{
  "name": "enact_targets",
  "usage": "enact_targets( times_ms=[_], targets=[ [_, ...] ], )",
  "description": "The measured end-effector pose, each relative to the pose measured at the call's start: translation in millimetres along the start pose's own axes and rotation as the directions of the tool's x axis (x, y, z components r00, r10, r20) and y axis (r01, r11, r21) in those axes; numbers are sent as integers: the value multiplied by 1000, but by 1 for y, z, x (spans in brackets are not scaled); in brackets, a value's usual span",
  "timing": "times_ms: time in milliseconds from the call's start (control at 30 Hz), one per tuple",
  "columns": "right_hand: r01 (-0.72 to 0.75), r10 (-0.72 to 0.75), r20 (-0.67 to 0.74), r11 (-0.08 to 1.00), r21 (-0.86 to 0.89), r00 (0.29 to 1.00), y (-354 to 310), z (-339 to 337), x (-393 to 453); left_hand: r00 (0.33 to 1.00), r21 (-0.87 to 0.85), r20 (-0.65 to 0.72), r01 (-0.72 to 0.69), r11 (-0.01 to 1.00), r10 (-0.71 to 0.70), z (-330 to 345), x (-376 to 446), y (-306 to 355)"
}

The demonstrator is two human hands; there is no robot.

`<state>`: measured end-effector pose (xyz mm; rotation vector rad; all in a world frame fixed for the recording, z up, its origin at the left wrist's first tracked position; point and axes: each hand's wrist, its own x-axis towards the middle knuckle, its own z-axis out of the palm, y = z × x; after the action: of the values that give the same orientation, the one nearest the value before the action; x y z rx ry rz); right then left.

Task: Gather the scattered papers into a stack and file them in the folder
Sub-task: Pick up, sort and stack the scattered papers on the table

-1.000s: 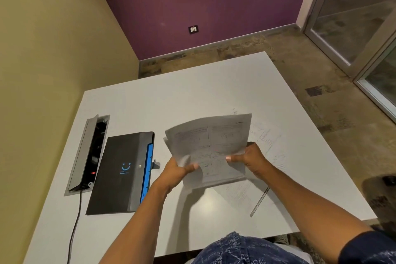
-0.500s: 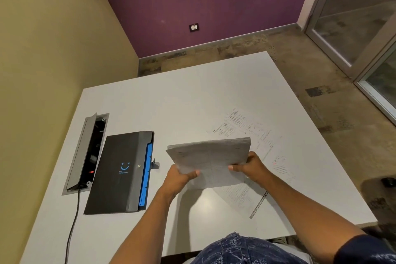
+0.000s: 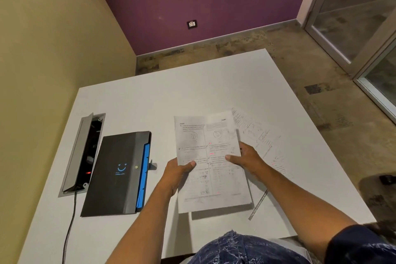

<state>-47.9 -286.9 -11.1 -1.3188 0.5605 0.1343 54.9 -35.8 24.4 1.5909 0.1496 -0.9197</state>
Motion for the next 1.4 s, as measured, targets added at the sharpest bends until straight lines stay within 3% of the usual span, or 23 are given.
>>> enact_targets(
  times_ms=[33,100,167,233,333,833,1100,1167,1300,1400],
  targets=[
    [-4,1,-54,998,-69,999,3,-2,-1,1000,-1,-24,17,1000,-17,-2,1,-2],
    [-78,-26,-251,915,-397,968,14,-11,-2,997,4,-71,36,999,-36,-9,1,-6],
    [-268,-85,-397,609,-746,914,26,-24,-9,993,-6,-111,49,999,-49,-17,0,-10],
    [-399,-71,-440,316,-861,895,36,-30,-18,988,5,-144,61,998,-59,-24,-3,-12],
    [-395,-58,-410,174,-902,910,46,-29,-24,985,20,-156,73,997,-69,-28,-5,-13],
    [-466,-74,-481,157,-871,873,45,-36,-17,988,-15,-148,50,999,-52,-27,-19,-9],
    [-389,25,-396,251,-886,918,45,-42,-15,989,-28,-135,57,998,-61,-26,-18,-9],
    [-340,46,-344,327,-882,938,43,-45,-14,990,-19,-129,53,998,-55,-26,-18,-10],
    [-291,121,-286,672,-681,950,38,-57,-10,991,-26,-122,60,998,-63,-27,-15,-13],
    [-215,59,-273,782,-586,960,25,-68,-6,992,-36,-109,64,997,-67,-26,-13,-15]
  ],
)
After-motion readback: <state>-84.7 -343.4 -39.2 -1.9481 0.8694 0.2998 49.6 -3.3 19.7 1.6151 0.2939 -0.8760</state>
